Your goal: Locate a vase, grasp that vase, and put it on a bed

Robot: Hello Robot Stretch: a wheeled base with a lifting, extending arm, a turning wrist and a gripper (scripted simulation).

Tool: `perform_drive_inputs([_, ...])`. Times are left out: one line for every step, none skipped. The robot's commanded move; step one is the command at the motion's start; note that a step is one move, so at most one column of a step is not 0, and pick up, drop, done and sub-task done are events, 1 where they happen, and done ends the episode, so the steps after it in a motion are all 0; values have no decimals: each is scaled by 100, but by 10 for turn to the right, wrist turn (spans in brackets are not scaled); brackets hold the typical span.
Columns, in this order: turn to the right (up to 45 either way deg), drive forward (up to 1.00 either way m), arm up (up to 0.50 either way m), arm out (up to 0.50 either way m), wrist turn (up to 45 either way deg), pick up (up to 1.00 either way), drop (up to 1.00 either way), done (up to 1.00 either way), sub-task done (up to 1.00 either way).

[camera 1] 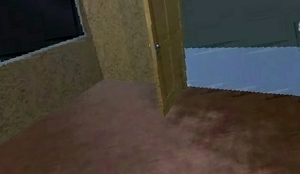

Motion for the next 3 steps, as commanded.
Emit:
perform_drive_inputs([0, 30, 0, 0, 0, 0, 0, 0, 0])
perform_drive_inputs([450, 0, 0, 0, 0, 0, 0, 0, 0])
perform_drive_inputs([300, 0, 0, 0, 0, 0, 0, 0, 0])
